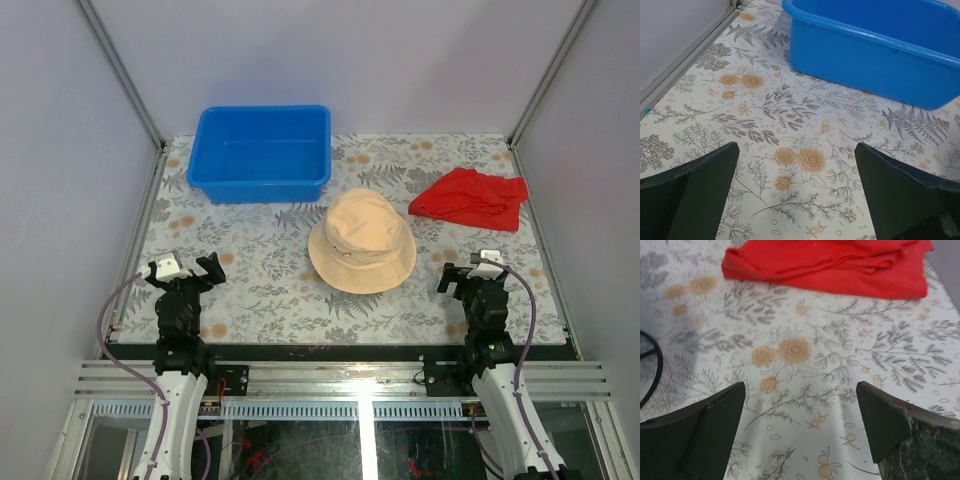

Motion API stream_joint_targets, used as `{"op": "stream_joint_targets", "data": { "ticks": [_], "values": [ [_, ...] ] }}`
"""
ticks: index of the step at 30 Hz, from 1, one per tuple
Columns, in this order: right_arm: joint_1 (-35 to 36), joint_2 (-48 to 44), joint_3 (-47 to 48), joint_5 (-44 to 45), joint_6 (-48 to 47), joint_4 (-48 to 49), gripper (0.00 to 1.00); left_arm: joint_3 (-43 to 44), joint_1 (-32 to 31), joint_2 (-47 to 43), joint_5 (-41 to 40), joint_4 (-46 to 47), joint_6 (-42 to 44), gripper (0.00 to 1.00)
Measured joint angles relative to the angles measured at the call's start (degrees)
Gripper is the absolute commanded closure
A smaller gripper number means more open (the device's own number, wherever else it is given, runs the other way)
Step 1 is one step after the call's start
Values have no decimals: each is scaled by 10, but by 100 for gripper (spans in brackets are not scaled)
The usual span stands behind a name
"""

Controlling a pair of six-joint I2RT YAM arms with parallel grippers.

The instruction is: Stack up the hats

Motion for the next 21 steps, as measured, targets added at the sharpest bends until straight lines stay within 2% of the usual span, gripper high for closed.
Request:
{"op": "stream_joint_targets", "data": {
  "ticks": [11,15,21],
  "values": [
    [0,-114,0,63,25,-8,1,0,0,20,0,7,0,0],
    [0,-108,0,40,18,-10,1,0,0,52,4,22,1,0],
    [0,-48,0,-3,3,-1,1,0,0,74,16,34,2,0]
  ]
}}
